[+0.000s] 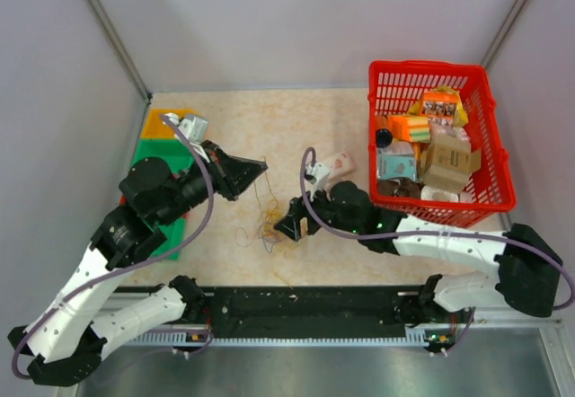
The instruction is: Untangle the cables
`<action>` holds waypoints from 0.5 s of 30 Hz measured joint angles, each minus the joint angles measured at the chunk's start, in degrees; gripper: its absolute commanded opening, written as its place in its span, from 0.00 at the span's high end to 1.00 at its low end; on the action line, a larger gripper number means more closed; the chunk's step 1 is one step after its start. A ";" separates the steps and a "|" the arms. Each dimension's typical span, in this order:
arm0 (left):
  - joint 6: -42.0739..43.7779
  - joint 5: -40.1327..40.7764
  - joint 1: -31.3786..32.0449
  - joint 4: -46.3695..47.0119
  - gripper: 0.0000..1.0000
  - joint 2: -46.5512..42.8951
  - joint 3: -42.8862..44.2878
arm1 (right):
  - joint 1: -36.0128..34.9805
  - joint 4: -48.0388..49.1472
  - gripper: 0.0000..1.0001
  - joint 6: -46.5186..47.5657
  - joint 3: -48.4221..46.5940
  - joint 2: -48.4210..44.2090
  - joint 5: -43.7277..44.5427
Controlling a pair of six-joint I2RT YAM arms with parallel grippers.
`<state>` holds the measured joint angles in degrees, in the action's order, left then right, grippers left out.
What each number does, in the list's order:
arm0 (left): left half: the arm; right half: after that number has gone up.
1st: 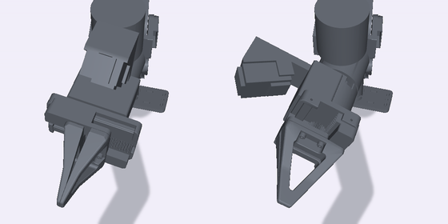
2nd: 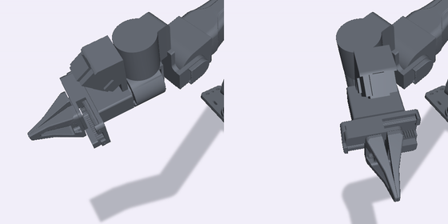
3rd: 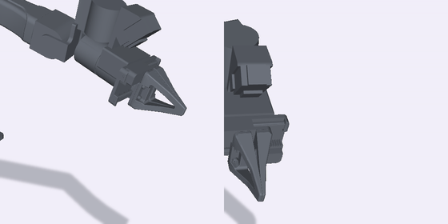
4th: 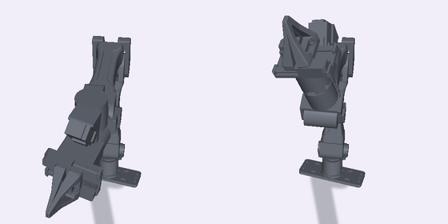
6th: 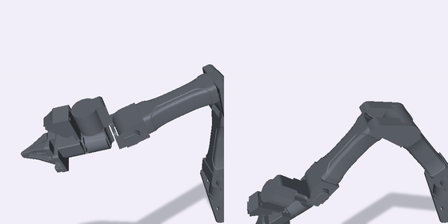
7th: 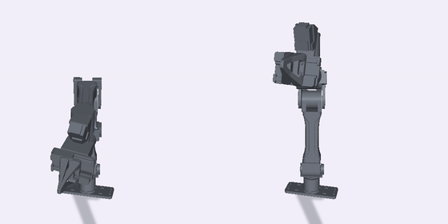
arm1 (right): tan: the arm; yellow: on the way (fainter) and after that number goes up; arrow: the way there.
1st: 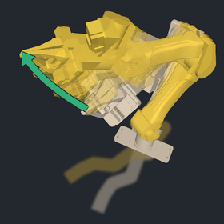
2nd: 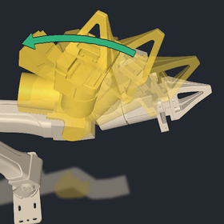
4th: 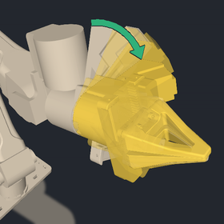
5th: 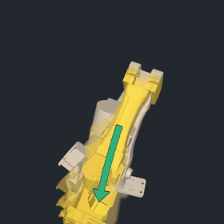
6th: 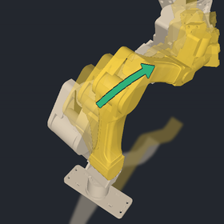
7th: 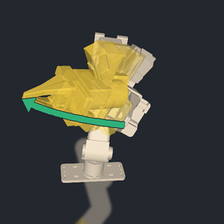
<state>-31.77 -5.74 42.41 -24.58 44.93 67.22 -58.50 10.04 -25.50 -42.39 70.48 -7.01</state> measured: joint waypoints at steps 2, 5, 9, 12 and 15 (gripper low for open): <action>-0.13 -0.74 0.00 -0.20 1.00 0.46 2.56 | -0.83 2.36 0.34 -2.62 0.04 3.63 4.07; -0.13 -2.16 0.00 -0.28 1.00 1.53 7.52 | -1.07 3.15 0.44 -6.12 -1.14 9.81 9.29; 0.17 -3.21 0.00 -0.85 1.00 3.61 14.86 | -1.07 4.48 0.76 -11.08 -1.46 16.11 14.84; 0.76 -4.02 0.00 -1.55 1.00 6.27 23.04 | -1.09 4.74 0.81 -14.14 -1.40 17.68 18.67; 3.15 -3.87 0.00 -3.63 1.00 9.92 34.58 | -1.09 3.74 0.81 -16.39 -1.05 17.79 22.27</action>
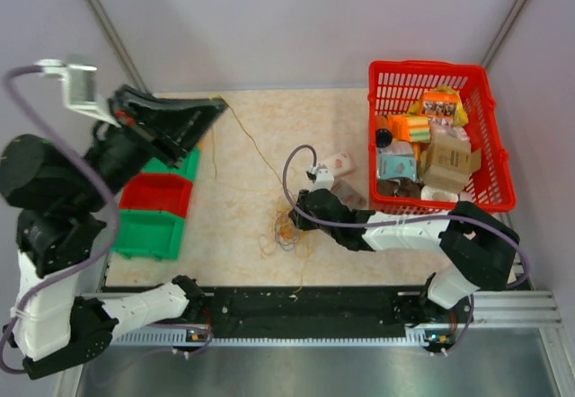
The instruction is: Untangle the cables
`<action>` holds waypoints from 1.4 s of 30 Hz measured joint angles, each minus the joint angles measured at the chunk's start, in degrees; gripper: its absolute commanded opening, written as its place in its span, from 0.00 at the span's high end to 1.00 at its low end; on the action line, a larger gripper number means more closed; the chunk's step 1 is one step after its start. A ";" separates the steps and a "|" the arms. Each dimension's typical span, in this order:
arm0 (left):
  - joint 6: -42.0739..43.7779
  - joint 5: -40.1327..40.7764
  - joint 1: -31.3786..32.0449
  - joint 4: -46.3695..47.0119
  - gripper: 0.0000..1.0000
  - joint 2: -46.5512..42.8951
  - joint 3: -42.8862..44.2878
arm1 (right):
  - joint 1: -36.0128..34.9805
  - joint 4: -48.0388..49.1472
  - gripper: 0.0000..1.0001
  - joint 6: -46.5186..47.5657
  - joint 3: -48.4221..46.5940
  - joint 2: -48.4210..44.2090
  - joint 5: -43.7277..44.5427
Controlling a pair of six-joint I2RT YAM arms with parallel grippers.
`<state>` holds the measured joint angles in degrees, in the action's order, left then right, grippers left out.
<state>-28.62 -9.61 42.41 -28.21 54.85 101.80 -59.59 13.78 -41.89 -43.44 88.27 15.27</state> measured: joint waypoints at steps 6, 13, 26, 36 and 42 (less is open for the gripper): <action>6.60 3.30 0.00 -1.01 1.00 4.92 20.04 | 0.02 -5.31 0.83 -3.37 1.42 0.00 6.78; 10.73 10.78 0.00 -0.92 1.00 6.38 26.86 | 1.09 -11.15 0.59 -6.03 2.95 -0.13 10.64; 16.15 22.01 0.00 8.85 1.00 7.87 24.65 | 1.38 -13.18 1.00 -7.98 6.08 -1.60 12.31; 14.75 27.15 0.00 10.23 1.00 3.48 -4.26 | 1.20 -12.76 1.00 0.22 9.57 -10.64 8.57; 15.76 31.82 0.00 8.04 1.00 4.37 -20.52 | 1.20 -12.87 1.00 2.99 13.90 -16.50 3.98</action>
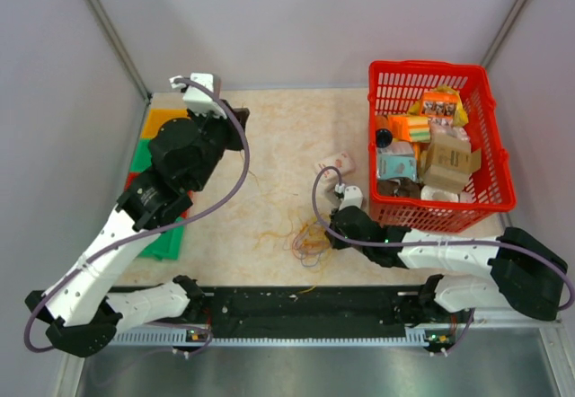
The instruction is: Untangle the cables
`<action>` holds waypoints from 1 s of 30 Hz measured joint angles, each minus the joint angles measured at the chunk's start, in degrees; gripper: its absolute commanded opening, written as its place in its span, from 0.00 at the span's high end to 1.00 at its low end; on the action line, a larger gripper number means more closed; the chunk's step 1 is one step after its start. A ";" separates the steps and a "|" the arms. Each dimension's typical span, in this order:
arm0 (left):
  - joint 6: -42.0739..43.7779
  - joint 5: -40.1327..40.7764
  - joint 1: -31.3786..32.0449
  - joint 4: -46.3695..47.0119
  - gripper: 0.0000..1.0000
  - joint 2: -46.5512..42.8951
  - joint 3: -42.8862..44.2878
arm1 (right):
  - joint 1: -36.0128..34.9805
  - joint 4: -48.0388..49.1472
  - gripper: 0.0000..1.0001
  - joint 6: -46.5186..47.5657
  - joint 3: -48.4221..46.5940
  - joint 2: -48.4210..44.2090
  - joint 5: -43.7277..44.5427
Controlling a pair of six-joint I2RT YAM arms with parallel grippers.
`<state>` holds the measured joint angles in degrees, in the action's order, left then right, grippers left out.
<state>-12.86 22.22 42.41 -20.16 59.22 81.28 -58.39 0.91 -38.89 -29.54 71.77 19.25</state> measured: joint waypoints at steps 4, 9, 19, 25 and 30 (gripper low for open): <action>1.18 1.86 -0.17 -0.83 1.00 0.28 -2.19 | 0.00 -0.59 1.00 0.35 1.51 -2.69 -1.55; 3.61 3.74 -0.72 -0.42 1.00 0.09 0.02 | 0.00 -0.55 1.00 0.37 1.79 -3.13 -2.47; 6.45 2.62 -7.56 3.78 1.00 0.26 8.02 | 0.00 -0.52 1.00 0.37 1.79 -3.13 -2.60; -2.58 -8.63 -20.44 3.13 1.00 2.29 0.81 | 0.00 -0.07 1.00 0.33 2.56 -3.50 -2.60; -7.74 -13.42 -23.23 1.64 1.00 7.04 -11.04 | 0.00 -0.11 1.00 0.33 3.04 -3.96 -2.62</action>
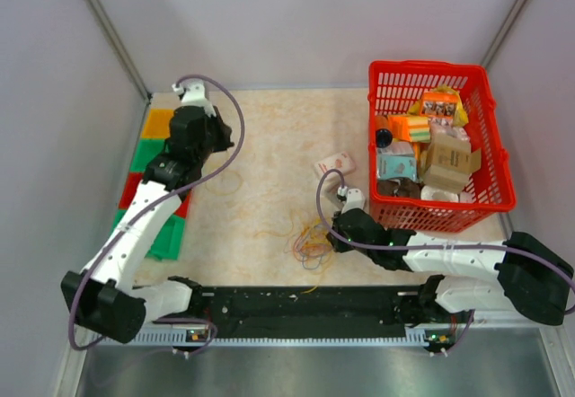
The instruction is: Untangle the cables
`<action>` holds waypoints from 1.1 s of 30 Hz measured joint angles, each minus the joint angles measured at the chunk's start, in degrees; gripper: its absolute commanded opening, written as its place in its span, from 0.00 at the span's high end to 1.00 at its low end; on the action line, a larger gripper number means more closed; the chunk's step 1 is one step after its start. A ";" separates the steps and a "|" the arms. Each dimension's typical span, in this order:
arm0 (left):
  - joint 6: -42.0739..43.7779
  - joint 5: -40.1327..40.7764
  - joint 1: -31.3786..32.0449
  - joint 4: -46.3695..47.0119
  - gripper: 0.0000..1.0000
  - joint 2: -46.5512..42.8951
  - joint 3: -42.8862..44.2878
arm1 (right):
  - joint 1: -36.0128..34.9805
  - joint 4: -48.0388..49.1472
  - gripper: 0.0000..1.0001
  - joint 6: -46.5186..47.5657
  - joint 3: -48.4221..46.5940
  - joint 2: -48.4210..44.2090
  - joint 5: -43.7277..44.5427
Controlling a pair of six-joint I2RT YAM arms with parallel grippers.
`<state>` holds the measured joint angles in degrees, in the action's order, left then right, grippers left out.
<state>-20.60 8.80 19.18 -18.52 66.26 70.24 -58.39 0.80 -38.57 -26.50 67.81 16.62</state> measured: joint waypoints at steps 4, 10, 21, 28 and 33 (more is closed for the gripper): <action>-4.48 -0.90 -2.36 -2.47 1.00 4.57 -8.15 | 0.00 0.02 1.00 0.00 0.00 -0.04 -0.02; -9.64 -2.54 -7.15 -3.52 1.00 14.27 -9.60 | 0.00 0.42 1.00 0.02 0.61 -0.37 -0.22; -12.02 -3.82 -10.40 -4.15 0.11 27.67 -8.57 | 0.00 1.73 1.00 0.02 2.27 -2.21 -0.33; -10.40 -4.15 -10.51 -4.24 0.15 33.09 -6.97 | 0.00 2.93 1.00 0.09 2.51 -2.19 -0.68; -9.20 -3.41 -9.79 -5.03 0.27 37.79 -3.74 | 0.00 3.06 1.00 0.09 2.51 -2.19 -0.74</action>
<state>-29.80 5.39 9.39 -23.55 104.05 66.50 -58.39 3.86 -38.48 -23.99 65.63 15.88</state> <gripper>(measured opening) 0.797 0.015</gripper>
